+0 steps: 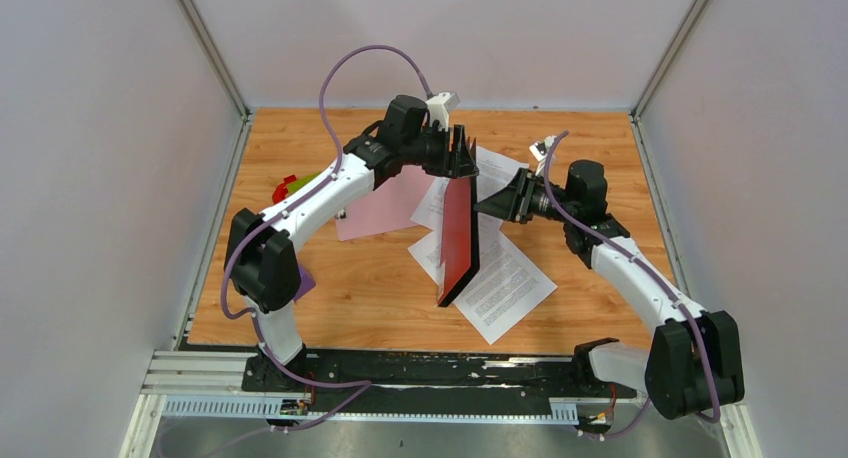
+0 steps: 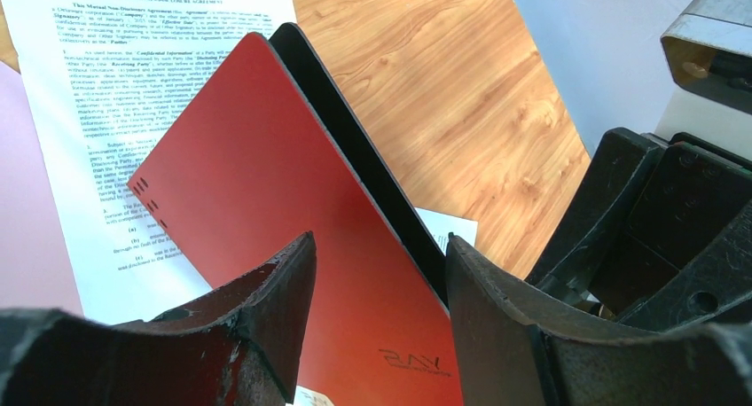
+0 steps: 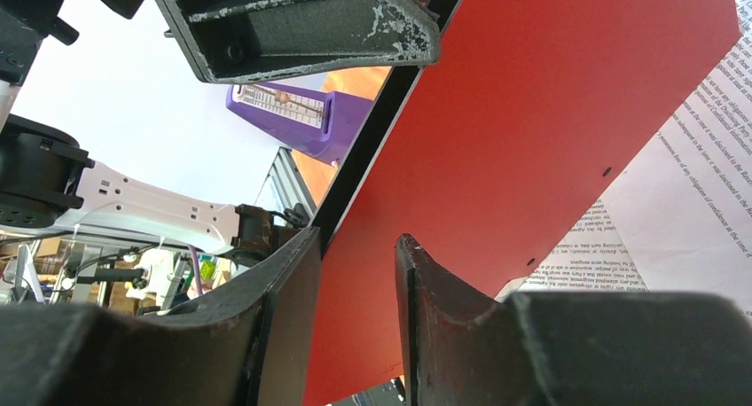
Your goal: Put the files into the folder
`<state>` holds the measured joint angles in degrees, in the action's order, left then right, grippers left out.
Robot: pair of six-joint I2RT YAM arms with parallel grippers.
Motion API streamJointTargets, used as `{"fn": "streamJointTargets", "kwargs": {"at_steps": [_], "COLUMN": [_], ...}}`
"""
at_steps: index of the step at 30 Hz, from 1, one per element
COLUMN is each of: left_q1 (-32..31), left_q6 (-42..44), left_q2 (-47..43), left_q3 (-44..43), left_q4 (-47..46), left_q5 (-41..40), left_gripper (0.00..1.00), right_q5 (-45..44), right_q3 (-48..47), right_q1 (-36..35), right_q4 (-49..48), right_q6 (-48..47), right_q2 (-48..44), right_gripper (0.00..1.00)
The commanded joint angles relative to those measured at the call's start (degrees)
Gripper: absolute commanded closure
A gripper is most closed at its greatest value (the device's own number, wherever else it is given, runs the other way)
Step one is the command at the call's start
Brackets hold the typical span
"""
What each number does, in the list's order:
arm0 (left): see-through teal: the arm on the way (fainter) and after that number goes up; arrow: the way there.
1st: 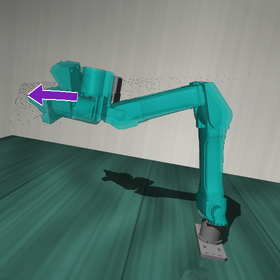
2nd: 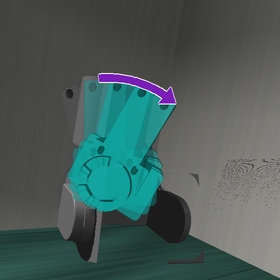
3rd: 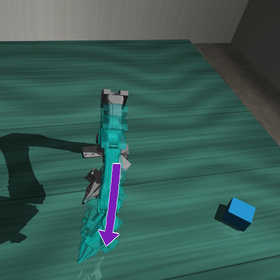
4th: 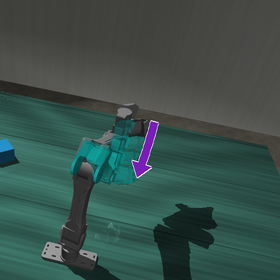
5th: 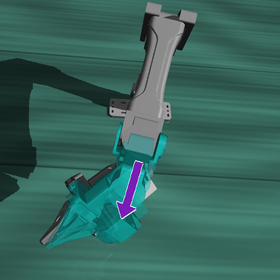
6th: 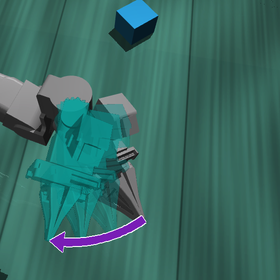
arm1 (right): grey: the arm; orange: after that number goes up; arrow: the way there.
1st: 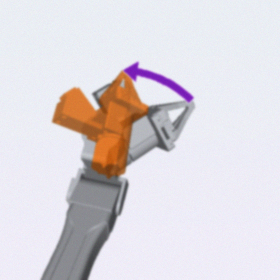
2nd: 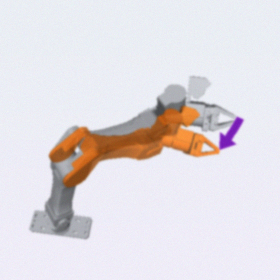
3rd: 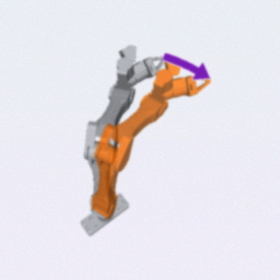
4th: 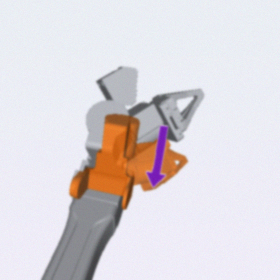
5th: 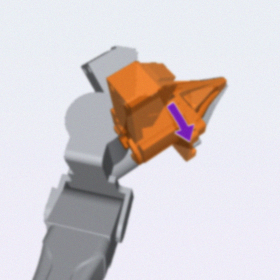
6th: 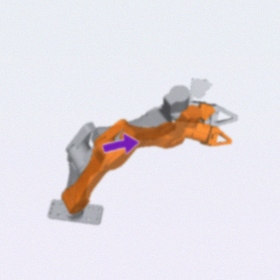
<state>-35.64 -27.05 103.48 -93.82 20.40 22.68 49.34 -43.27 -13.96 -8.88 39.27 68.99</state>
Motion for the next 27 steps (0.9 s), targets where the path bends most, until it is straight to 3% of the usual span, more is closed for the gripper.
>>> {"fn": "streamJointTargets", "kwargs": {"at_steps": [1, 17, 27], "left_q1": [0.4, 0.4, 0.5], "left_q6": [2.4, 4.3, 5.5], "left_q2": [-1.8, -4.1, -3.9], "left_q3": [0.0, 1.7, 1.5], "left_q4": [3.4, 4.1, 6.5], "left_q5": [-3.7, -3.3, -4.4], "left_gripper": [0.37, 0.30, 0.32], "right_q5": [-2.1, -12.7, -17.7], "right_q3": [-2.8, -6.2, -7.5], "right_q1": [-0.3, -0.3, -0.3], "right_q4": [5.9, 23.4, 29.4], "right_q6": [-3.5, -12.7, -16.1], "right_q2": [0.3, 0.4, 1.4], "right_gripper": [0.64, 0.67, 0.68]}}
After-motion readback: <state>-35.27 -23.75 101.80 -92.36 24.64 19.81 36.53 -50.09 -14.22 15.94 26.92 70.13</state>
